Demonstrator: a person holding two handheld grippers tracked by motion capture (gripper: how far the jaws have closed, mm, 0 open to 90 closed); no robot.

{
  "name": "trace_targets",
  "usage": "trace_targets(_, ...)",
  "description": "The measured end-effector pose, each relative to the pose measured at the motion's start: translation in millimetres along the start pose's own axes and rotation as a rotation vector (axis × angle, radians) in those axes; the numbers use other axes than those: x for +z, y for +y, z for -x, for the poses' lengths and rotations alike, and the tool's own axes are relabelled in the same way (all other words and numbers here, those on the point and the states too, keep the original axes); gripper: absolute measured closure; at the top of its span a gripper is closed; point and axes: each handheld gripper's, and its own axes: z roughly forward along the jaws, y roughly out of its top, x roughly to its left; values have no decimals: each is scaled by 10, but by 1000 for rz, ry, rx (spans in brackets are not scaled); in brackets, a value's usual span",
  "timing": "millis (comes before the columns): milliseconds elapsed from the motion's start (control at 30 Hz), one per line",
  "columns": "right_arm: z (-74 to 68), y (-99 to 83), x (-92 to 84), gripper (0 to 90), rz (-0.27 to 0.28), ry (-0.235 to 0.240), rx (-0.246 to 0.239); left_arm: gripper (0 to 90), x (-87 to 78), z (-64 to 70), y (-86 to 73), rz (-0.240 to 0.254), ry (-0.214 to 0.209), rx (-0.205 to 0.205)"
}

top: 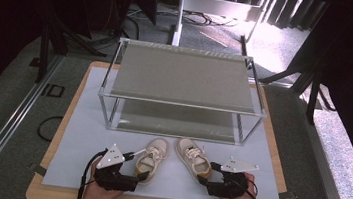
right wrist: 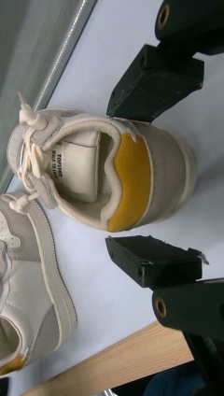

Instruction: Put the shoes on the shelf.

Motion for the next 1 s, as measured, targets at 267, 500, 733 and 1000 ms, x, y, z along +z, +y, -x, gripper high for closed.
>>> trace_targets(267, -4, -4, 28, 312, -19, 13, -14, 158, 190, 66, -21, -76, 36, 60)
trace_targets(500, -75, 8, 48, 320, -20, 62, -44, 157, 243, 82, 1, -68, 18, 39)
trace_targets(733, -79, 18, 55, 324, -19, 85, -52, 161, 355, 213, 28, -76, -20, 76)
trace_targets(1000, -40, 47, -33, 344, 40, 92, -37, 166, 363, 169, -47, -108, -8, 70)
